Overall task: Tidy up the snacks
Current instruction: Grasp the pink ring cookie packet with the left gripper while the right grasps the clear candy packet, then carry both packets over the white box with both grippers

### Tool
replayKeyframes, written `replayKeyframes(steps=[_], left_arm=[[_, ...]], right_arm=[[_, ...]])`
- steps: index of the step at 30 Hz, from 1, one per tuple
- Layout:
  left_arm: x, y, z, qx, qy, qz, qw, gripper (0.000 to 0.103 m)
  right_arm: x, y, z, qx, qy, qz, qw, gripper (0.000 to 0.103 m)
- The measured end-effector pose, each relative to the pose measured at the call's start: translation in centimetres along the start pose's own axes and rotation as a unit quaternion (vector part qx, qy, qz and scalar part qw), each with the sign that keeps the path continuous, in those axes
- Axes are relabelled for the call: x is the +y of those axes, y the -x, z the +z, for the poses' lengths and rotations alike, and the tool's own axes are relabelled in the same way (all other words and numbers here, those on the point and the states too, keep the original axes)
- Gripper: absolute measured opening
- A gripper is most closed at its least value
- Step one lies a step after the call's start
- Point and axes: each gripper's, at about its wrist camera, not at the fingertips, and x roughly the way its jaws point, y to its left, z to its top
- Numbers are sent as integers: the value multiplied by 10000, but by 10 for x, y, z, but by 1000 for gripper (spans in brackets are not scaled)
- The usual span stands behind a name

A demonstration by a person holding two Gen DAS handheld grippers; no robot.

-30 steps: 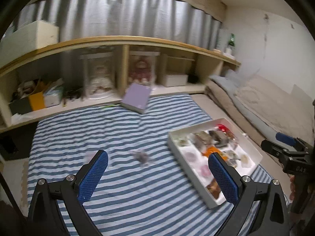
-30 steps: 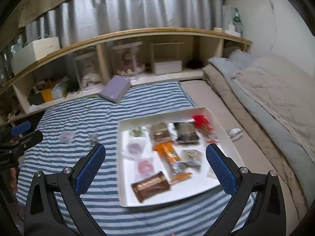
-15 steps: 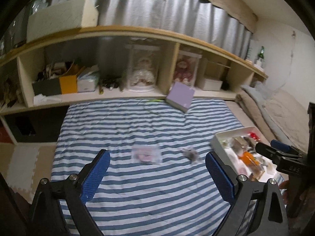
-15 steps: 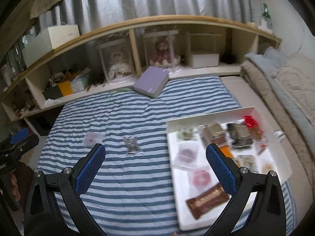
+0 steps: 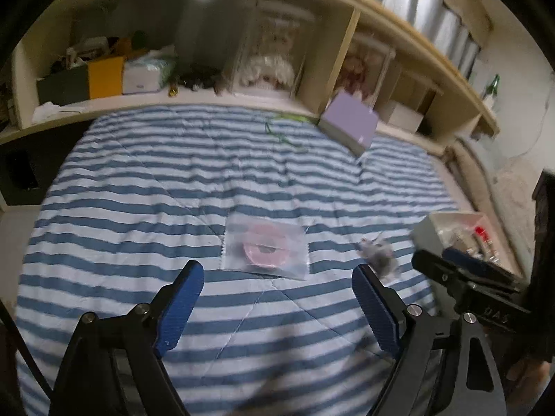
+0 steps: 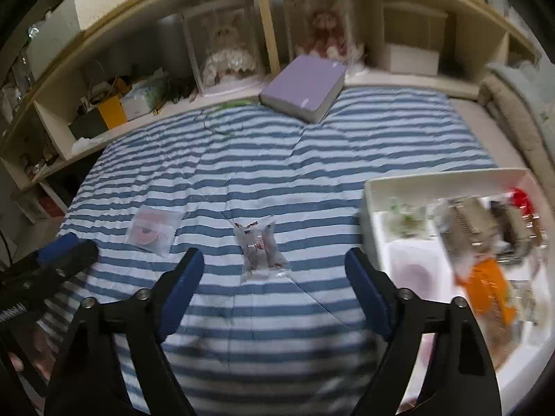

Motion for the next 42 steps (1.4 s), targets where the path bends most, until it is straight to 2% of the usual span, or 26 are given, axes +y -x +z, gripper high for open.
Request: replayKeyframes(steps=[4,7,12,14,15,16,17,18,23,27,35,42], left_arm=[[-6,-41,2,126,-195,129,9996,85],[-6,-64,3,196,-168,217,9994,85],[-9,-89,10,140,-186,405,9989,87],[-13,-97,12,165,-263,528,9981,86],[-13,-96,9,152,-266,543,9981,85],[-14,-95,9,111,-247,564,9980,81],[-13,-94,9,77,-206,587,9980,71],[-10,-93,10,58,-125,568,9983,71],[-6,-68,5,-108,65,184,9998,66],[-17,-43,4,-307,-57,31,9995,66],[-43,20,7,-674,-369,-54,9970,66],[-68,70,2,-860,-463,-45,9952,66]], right_arm=[[3,-26,1,36,-23,129,9999,77],[8,-46,-2,212,157,20,9996,73],[3,-64,-8,358,84,27,9993,66],[2,-66,-9,304,112,-23,9995,59],[3,-67,-9,276,138,-57,9995,51],[2,-66,-9,256,147,-75,9995,44],[2,-65,-9,253,133,-68,9996,39],[1,-64,-9,254,109,-63,9996,34],[0,-55,-9,161,101,-60,9998,30],[2,-44,-9,121,107,-73,9998,29],[2,-5,1,-109,78,-93,9999,29],[-1,50,20,-385,59,-61,9992,28]])
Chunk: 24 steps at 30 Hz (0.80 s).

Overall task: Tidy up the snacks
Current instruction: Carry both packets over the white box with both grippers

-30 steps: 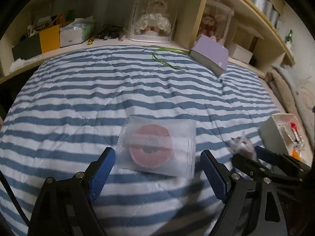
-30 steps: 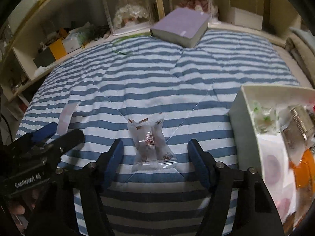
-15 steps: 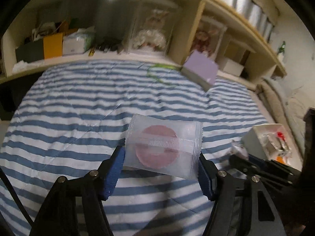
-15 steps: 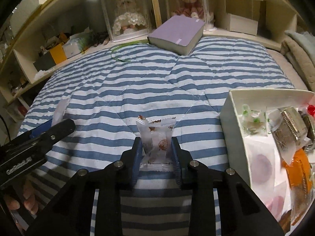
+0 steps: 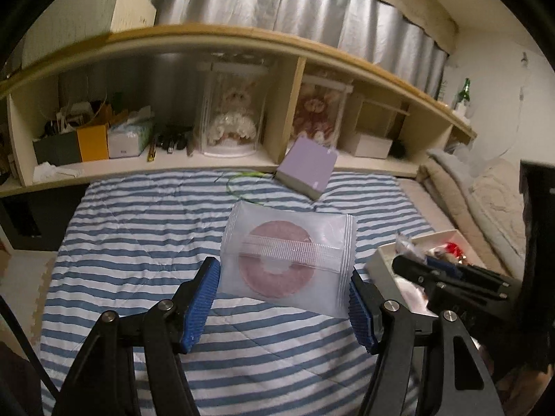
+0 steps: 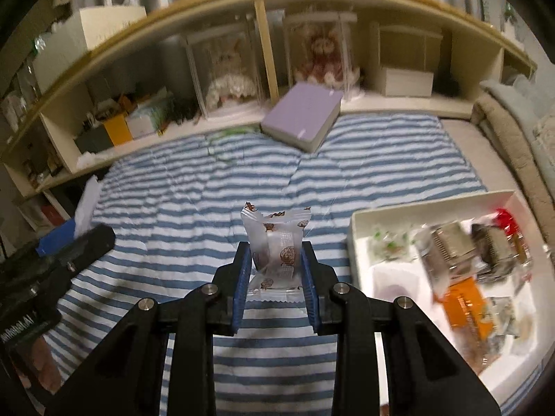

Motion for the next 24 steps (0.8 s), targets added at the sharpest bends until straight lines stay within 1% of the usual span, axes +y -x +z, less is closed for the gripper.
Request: replayKeyframes(steps=[6,12,20,24], left_arm=[[-26,42,0,-142,-112,-93,9998,67],[-52,74,-6,-157,-123,-211,9996,67],[-90,84,-6,-117,-218,-403,9989,67],[-112,80,-7,-54,-296,-548,9980,66]], right_arm=[[-9,45,12,-190,113,-39,9997,28],[-35,92,13,-331,98,-66,9994,28],[-80,131,1,-317,69,-347,9989,28],[-106,147,-5,-305,-43,-475,9984,28]])
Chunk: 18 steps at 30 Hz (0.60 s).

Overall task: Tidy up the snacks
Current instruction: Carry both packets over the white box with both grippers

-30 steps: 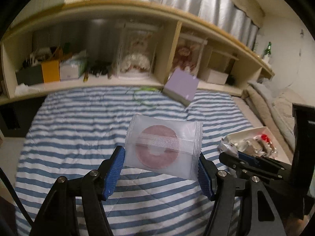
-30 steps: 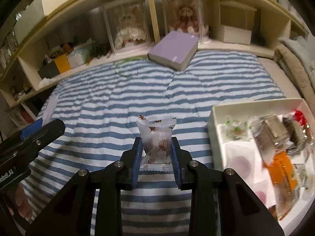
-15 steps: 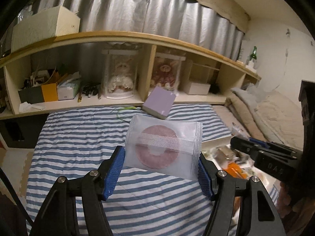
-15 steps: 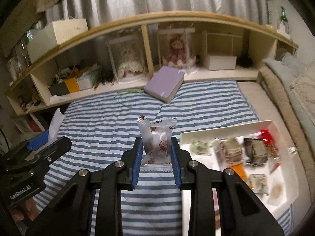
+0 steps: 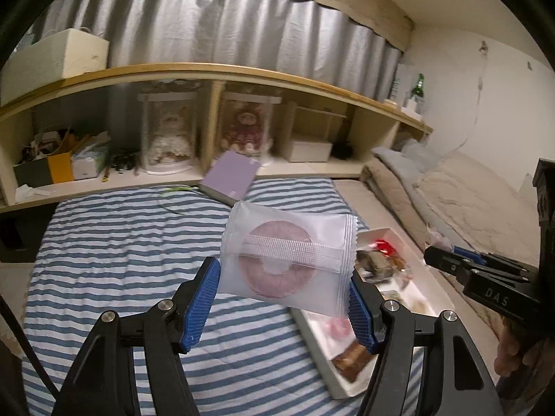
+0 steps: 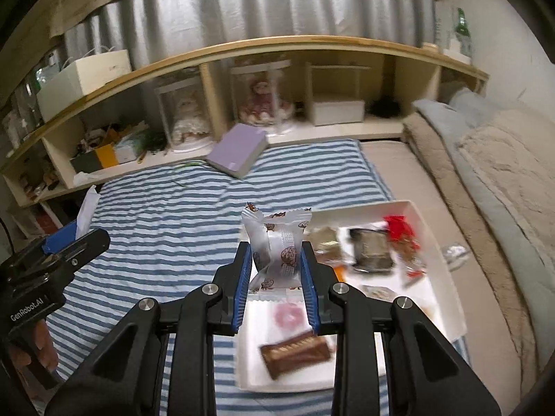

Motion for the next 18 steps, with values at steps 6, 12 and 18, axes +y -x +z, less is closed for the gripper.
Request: replayKeyframes(steps=[6,12,18], left_arm=[[-34,-20,-2,182,-89,-301,9993,66],[-65,-56,-9,603,-42,-679,9959,66],[-91,-102,-15,1080,171,-846,9904,66]], right_arm=[[-48,16,-11,92,-226,-282,9993,28],[-92,19,-22,281,-381,-597,9971,28],[-129,8,-36,537,-590,-801,9936,28]])
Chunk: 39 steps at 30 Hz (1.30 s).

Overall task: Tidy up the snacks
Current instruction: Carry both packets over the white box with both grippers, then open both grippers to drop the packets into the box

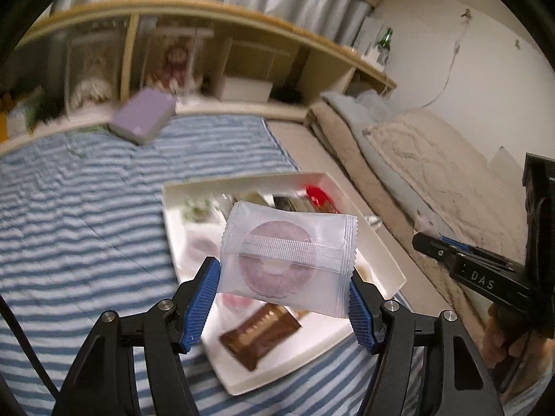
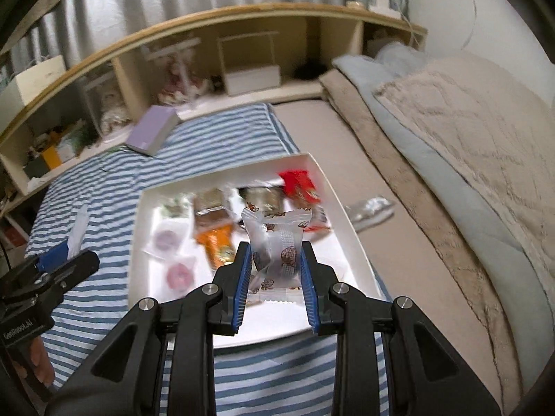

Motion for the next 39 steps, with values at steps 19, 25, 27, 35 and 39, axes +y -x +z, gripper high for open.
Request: replayKeyframes(steps=[19,25,27,35,39], left_arm=[[17,-91,17,325,133,384,9986,103],[28,-81,6,394,234,430,9980,103],[28,-77,4,407,223,445,9979,103],[30,-45,0,353,178,505,9979,103],[30,-22,1,255,177,547,9980,103]], right_arm=[[-24,-86,-12,976,-746,528,9910,66],[-24,-80,-17,1055,-758,521,9902,74],[-22,-76,-21,1062,-705,483,9907,80],[-10,-58,-28,925,-411,347,9943,103],[0,-42,-25,776,-195,282,9964,103]])
